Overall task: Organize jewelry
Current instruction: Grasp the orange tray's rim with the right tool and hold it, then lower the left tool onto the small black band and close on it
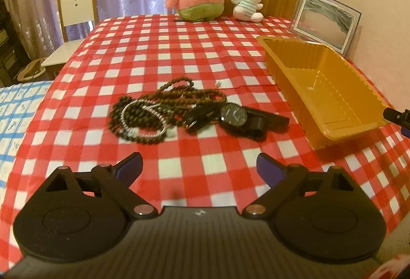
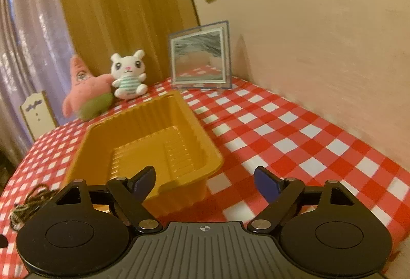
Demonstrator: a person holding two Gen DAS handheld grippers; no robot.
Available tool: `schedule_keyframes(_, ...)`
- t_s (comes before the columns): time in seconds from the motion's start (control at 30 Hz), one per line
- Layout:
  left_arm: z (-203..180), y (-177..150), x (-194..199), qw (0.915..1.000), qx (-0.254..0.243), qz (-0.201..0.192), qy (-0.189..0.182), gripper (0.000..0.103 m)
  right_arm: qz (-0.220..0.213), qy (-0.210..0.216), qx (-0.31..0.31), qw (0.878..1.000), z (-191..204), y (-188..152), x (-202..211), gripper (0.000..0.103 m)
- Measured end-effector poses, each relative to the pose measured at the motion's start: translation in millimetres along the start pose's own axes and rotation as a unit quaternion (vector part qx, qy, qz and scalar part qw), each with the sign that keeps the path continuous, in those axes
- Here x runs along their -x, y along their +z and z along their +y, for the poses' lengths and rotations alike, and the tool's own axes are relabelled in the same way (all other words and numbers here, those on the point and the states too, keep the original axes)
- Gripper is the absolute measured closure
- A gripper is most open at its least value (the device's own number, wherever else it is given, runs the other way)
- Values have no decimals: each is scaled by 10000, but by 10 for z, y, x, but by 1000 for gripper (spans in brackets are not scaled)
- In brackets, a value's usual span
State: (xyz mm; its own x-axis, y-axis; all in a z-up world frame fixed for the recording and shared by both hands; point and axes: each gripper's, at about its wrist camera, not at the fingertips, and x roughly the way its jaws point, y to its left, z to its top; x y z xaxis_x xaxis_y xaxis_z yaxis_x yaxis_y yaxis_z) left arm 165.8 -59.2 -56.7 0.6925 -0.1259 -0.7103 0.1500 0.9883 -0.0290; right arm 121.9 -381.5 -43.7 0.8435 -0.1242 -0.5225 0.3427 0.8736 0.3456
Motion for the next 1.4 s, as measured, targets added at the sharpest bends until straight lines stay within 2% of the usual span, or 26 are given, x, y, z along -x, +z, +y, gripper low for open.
schedule_keyframes(0.17, -43, 72, -185, 10000, 5, 13, 9, 10, 43, 60, -365, 9993, -96, 40, -295, 35)
schedule_keyframes(0.23, -44, 96, -249, 10000, 23, 27, 7, 11, 43, 77, -348, 9994, -76, 59, -390, 38)
schedule_keyframes(0.53, -58, 144, -474, 9999, 75, 119, 62, 13, 58, 58, -274, 9996, -67, 70, -621, 63)
schedule_keyframes(0.7, -73, 152, -537, 9999, 73, 144, 42, 14, 1, 203, -89, 9998, -38, 38, -615, 87)
schedule_keyframes(0.97, -118, 147, -599, 9998, 45, 125, -115, 20, -204, 274, 151, 9993, 73, 64, -409, 94)
schedule_keyframes(1.13, -152, 146, -620, 9995, 41, 101, -306, 34, -180, 263, 321, 9990, 90, 67, -286, 98)
schedule_keyframes(1.2, -161, 148, -623, 9994, -28, 97, -327, 46, -150, 258, 322, 9990, 75, 56, -256, 98)
schedule_keyframes(1.27, -149, 142, -615, 9994, -140, 73, -296, 54, -134, 270, 330, 9990, 57, 46, -224, 98)
schedule_keyframes(1.33, -125, 144, -606, 9992, -299, 42, -270, 72, -123, 248, 375, 9989, 59, 46, -203, 98)
schedule_keyframes(1.4, -88, 154, -597, 9988, -409, -12, -285, 74, -161, 229, 372, 9989, 61, 56, -173, 98)
